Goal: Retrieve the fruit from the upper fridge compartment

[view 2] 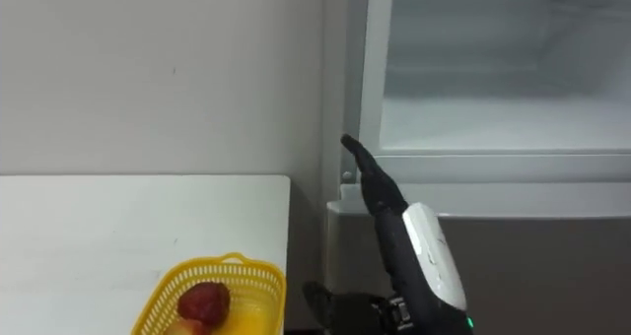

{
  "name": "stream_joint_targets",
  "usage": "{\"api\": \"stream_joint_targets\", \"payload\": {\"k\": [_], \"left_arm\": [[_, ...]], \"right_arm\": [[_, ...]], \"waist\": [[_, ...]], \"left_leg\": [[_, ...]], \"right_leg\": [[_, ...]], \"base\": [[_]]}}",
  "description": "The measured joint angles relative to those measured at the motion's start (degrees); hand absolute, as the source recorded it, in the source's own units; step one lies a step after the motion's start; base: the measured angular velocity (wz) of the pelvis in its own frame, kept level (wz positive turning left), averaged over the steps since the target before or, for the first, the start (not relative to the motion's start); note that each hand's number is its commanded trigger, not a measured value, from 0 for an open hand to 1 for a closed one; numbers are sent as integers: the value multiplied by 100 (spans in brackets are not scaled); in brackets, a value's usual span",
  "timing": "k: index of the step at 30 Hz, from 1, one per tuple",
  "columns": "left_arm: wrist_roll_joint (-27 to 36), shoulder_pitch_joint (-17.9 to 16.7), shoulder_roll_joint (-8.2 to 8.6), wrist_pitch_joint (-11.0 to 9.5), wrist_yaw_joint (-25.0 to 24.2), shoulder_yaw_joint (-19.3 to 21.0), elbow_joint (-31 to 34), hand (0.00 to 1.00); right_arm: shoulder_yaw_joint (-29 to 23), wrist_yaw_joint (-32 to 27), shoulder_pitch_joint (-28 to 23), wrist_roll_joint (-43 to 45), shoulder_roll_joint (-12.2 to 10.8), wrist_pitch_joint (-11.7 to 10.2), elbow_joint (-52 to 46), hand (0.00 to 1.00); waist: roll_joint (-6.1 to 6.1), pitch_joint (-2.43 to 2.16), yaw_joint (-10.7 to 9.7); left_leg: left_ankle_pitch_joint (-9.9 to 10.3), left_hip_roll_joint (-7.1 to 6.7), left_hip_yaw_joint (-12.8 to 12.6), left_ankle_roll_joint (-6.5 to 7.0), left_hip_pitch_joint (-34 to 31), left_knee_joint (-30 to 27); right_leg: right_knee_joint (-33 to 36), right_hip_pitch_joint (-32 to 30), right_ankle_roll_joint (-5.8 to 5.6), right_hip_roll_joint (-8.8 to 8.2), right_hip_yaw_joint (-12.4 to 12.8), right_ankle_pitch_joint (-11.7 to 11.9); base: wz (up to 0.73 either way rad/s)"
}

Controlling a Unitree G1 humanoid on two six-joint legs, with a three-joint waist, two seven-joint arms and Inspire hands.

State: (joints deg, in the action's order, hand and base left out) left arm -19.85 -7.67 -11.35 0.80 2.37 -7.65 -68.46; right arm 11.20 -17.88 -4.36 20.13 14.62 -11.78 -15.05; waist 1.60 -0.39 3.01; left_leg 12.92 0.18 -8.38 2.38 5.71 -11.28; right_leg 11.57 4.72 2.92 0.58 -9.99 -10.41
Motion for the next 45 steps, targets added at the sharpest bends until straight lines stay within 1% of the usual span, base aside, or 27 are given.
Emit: {"api": "stream_joint_targets", "payload": {"k": [2,3,4,6,8,9,10,11,12,14,16,17,18,19,21,23,24,25,28,30,33,35,37,38,40,43,45], "left_arm": [[2,-71,1,-4,-1,23,-1,0],[4,-108,-1,-2,-1,23,-1,0],[4,-118,-7,-1,-1,22,4,0],[10,-147,-41,2,1,12,23,0],[11,-174,-30,2,29,8,31,0],[10,-189,-18,3,45,5,30,0],[14,-197,-14,3,63,8,30,0],[15,-201,-10,3,89,8,28,0],[27,-219,-2,6,142,8,21,0],[69,-229,11,17,207,7,31,0],[171,-306,20,36,247,6,165,0],[178,-339,20,44,250,8,207,0],[179,-358,20,46,254,13,212,0],[179,-362,20,54,254,21,207,0],[182,-416,21,53,311,35,230,0],[219,-445,21,55,369,75,246,0],[219,-454,20,57,373,76,245,0],[219,-456,21,57,373,76,245,0],[216,-508,24,61,369,132,274,0],[222,-577,26,91,366,219,514,0],[225,-706,19,123,366,294,728,0],[230,-766,7,132,370,303,784,0],[225,-752,7,135,370,304,774,0],[225,-763,5,137,367,307,775,0],[223,-792,1,140,328,463,871,0],[224,-841,-45,141,310,733,1001,0],[224,-851,-63,140,317,826,1008,0]], "right_arm": [[-188,-123,-58,2,-82,-13,0,0],[-279,-256,-119,3,-122,-59,-2,0],[-330,-314,-169,-3,-137,-90,-3,0],[-396,-533,-323,-131,-139,-97,-2,0],[-396,-604,-440,-254,-139,-104,-1,0],[-405,-663,-518,-307,-138,-155,8,0],[-412,-701,-601,-419,-133,-278,11,0],[-415,-714,-635,-516,-132,-331,10,0],[-416,-728,-671,-805,-132,-373,11,0],[-514,-810,-802,-1249,-134,-330,104,0],[-703,-971,-1017,-1581,-133,-206,327,0],[-744,-998,-1069,-1676,-133,-182,395,0],[-817,-1079,-1146,-1996,-134,-181,595,0],[-855,-1133,-1156,-2162,-135,-177,733,0],[-1066,-1407,-1166,-2866,-139,-63,1221,0],[-1204,-1615,-1170,-3422,-140,-60,1517,0],[-1295,-1712,-1171,-3705,-141,-58,1661,0],[-1374,-1828,-1182,-3920,-142,-44,1719,0],[-1632,-1902,-1193,-4560,-160,-37,1720,0],[-1971,-2013,-1190,-5224,-155,-16,1718,0],[-2268,-2204,-1172,-6107,-152,-3,1727,0],[-2390,-2347,-1129,-6491,-149,-8,1833,0],[-2526,-2529,-1098,-6916,-143,-5,1957,0],[-2594,-2526,-1065,-7051,-142,-1,2005,0],[-3068,-2557,-917,-7767,-124,6,2141,0],[-3420,-2650,-878,-8211,-37,1,2142,0],[-3575,-2665,-833,-8551,33,-15,2202,0]], "waist": [[19,-4,-64],[18,-4,-126],[13,-2,-141],[-10,-2,-215],[-52,3,-266],[-95,8,-302],[-124,6,-347],[-132,6,-377],[-154,8,-436],[-168,10,-472],[-177,11,-520],[-180,9,-548],[-185,8,-585],[-179,6,-607],[-154,0,-656],[-141,1,-714],[-134,12,-742],[-151,17,-749],[-155,17,-801],[-116,15,-844],[-37,2,-873],[12,0,-895],[62,3,-921],[69,4,-931],[96,7,-937],[117,12,-952],[118,12,-993]], "left_leg": [[0,1,-32,0,1,5],[0,-2,-37,1,4,4],[1,-3,-43,2,4,4],[3,1,-78,5,1,36],[3,5,-124,5,0,56],[3,12,-162,5,1,65],[3,15,-171,5,3,61],[3,15,-171,5,4,61],[3,15,-174,5,15,64],[3,15,-185,5,57,74],[3,14,-206,4,83,102],[3,15,-206,4,82,117],[3,13,-208,4,88,158],[3,13,-214,4,88,157],[3,13,-237,4,86,156],[3,13,-242,3,86,154],[3,12,-247,4,84,164],[3,11,-251,3,83,170],[3,8,-248,3,76,172],[3,8,-238,3,38,174],[1,11,-244,1,-13,170],[0,10,-245,0,-15,162],[0,5,-241,1,-13,156],[0,4,-238,1,-15,154],[1,-1,-238,1,-16,157],[1,4,-235,1,-22,163],[0,4,-231,1,-22,162]], "right_leg": [[-8,-8,-12,7,42,8],[-17,-6,-19,6,51,13],[-17,-9,-22,5,56,15],[-12,-33,-25,6,75,18],[10,-77,-24,18,136,18],[8,-90,-23,28,175,25],[-2,-87,-24,34,192,27],[-2,-86,-24,34,192,27],[-3,-84,-24,36,200,27],[-9,-60,-24,38,207,27],[-60,-84,-27,37,216,25],[-79,-79,-27,42,223,25],[-77,-79,-27,44,229,25],[-77,-71,-27,45,232,25],[-68,-61,-29,50,242,28],[-70,-65,-30,53,249,30],[-78,-72,-30,53,254,30],[-82,-76,-33,53,259,26],[-92,-80,-37,51,250,16],[-98,-120,-37,45,217,10],[-70,-177,-33,49,220,4],[-73,-179,-32,48,213,4],[-86,-184,-33,43,210,0],[-93,-184,-33,42,208,0],[-102,-190,-43,34,210,-8],[-93,-194,-39,35,198,-14],[-67,-189,-38,41,199,-14]], "base": [[-7],[-6],[-4],[-8],[-14],[-12],[-7],[0],[0],[-4],[-4],[-3],[0],[-3],[-4],[-2],[0],[0],[1],[5],[0],[0],[2],[0],[0],[0],[2]]}}
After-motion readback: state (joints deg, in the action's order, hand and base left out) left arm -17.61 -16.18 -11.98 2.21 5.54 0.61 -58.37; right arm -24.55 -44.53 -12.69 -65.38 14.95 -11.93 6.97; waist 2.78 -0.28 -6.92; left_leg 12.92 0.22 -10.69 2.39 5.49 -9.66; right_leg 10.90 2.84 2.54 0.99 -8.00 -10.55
